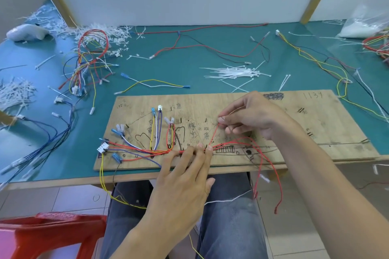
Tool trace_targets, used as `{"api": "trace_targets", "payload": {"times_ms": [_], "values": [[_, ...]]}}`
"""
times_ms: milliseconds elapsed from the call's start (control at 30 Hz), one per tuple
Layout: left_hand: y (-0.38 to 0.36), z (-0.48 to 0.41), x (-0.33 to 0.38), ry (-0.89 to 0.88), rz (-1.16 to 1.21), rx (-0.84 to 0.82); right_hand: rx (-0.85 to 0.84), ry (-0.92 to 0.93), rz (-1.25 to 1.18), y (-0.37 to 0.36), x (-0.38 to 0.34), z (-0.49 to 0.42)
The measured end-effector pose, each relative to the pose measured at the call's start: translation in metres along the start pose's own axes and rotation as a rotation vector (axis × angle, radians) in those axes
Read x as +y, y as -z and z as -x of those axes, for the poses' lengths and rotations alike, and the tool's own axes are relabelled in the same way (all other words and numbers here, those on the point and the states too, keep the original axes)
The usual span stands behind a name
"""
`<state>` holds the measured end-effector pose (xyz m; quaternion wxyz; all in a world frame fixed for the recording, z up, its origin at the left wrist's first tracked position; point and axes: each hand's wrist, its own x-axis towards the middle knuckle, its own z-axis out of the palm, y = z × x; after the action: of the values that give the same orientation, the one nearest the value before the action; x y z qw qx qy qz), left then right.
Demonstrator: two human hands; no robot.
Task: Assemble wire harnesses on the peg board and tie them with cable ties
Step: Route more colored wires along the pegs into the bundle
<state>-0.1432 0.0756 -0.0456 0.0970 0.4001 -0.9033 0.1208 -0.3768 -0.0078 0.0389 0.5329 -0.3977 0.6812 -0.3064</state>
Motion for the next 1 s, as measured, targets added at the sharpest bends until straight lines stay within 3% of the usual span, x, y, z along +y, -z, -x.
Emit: {"api": "trace_targets", "payload": {"times_ms": [167, 433, 700, 1000], "values": [[-0.004, 0.001, 0.001, 0.011, 0.015, 0.015, -0.04, -0.031, 0.145, 0.001, -0.011, -0.003], [-0.006, 0.0, 0.001, 0.024, 0.046, 0.064, 0.127, 0.095, 0.654, -0.037, -0.016, -0.004], [0.0, 0.0, -0.001, 0.039, 0.053, 0.036, 0.396, 0.321, 0.755, -0.054, 0.012, 0.035], [0.009, 0.001, 0.002, 0.083, 0.069, 0.011, 0.387, 0.462, 0.775, -0.054, 0.025, 0.092]]}}
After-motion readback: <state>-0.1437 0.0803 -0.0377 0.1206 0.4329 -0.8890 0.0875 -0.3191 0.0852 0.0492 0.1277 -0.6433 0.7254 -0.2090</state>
